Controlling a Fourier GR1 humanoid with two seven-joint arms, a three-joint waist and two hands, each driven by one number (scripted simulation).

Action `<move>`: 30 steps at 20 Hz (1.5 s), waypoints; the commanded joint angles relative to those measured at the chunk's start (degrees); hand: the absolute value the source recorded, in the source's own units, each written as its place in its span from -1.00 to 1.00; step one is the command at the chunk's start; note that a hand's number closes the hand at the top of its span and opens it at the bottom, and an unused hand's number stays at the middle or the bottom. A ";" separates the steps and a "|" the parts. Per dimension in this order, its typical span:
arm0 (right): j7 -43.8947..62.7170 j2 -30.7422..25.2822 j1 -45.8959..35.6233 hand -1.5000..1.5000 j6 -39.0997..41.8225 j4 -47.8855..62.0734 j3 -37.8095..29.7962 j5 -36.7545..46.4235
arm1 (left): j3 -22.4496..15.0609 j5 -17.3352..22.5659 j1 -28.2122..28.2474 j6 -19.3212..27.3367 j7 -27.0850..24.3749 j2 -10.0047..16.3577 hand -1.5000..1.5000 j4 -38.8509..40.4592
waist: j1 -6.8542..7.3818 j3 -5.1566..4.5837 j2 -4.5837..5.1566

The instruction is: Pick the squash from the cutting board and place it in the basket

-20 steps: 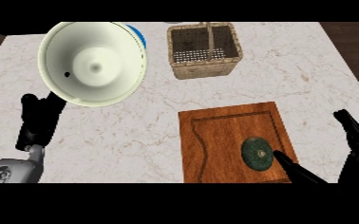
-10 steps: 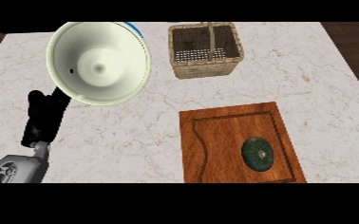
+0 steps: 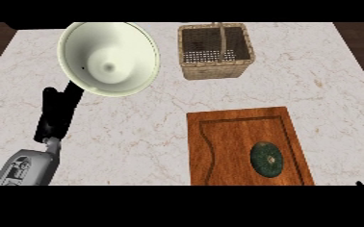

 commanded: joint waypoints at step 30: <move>15.88 10.14 -22.01 -1.00 -3.78 9.08 10.10 18.13 | 5.00 -5.97 -1.65 -4.10 -0.43 -5.80 0.00 3.32 | 1.13 0.16 0.04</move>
